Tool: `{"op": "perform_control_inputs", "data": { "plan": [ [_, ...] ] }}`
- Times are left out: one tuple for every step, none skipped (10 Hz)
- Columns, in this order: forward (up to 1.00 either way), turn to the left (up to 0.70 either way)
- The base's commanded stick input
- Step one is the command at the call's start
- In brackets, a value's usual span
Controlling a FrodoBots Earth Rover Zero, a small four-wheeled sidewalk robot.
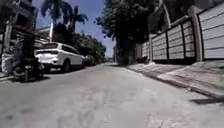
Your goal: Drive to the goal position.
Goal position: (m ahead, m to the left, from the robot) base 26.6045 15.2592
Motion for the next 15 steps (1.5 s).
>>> {"op": "perform_control_inputs", "data": {
  "plan": [
    [1.0,0.02],
    [1.0,0.02],
    [1.0,0.02],
    [1.0,0.02],
    [1.0,0.02],
    [1.0,0.02],
    [1.0,0.02],
    [1.0,0.02],
    [1.0,0.02],
    [1.0,0.02],
    [1.0,-0.01],
    [1.0,-0.26],
    [1.0,-0.38],
    [1.0,-0.38],
    [1.0,-0.38]
  ]
}}
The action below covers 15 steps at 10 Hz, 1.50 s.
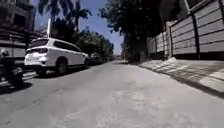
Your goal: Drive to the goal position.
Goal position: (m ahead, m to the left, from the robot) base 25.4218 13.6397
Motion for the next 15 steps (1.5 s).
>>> {"op": "perform_control_inputs", "data": {
  "plan": [
    [1.0,-0.38],
    [1.0,-0.1],
    [1.0,0.01],
    [1.0,0.02],
    [1.0,0.02],
    [1.0,0.02],
    [1.0,0.02],
    [1.0,0.02],
    [1.0,0.02],
    [1.0,0.02],
    [1.0,0.02],
    [1.0,0.02],
    [1.0,0.02],
    [1.0,0.02],
    [1.0,0.02]
  ]
}}
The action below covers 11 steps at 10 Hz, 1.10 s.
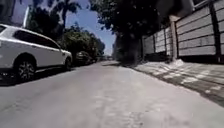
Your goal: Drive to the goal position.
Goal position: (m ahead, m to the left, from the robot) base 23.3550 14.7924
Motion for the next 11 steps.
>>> {"op": "perform_control_inputs", "data": {
  "plan": [
    [1.0,0.02],
    [1.0,0.02],
    [1.0,0.02],
    [1.0,0.02],
    [1.0,0.02],
    [1.0,0.02],
    [1.0,0.02],
    [1.0,0.02],
    [1.0,0.02],
    [1.0,0.02],
    [1.0,0.02]
  ]
}}
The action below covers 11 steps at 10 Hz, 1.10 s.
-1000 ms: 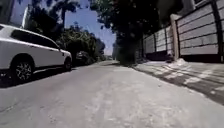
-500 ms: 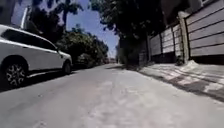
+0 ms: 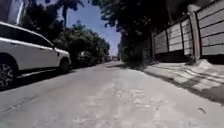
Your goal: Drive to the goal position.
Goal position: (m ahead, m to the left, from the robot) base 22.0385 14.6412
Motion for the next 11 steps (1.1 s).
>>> {"op": "perform_control_inputs", "data": {
  "plan": [
    [1.0,0.02],
    [1.0,0.02],
    [1.0,0.02],
    [1.0,0.02],
    [1.0,0.02],
    [1.0,0.02],
    [1.0,0.02],
    [1.0,0.02],
    [1.0,0.02],
    [1.0,-0.1],
    [1.0,-0.29]
  ]
}}
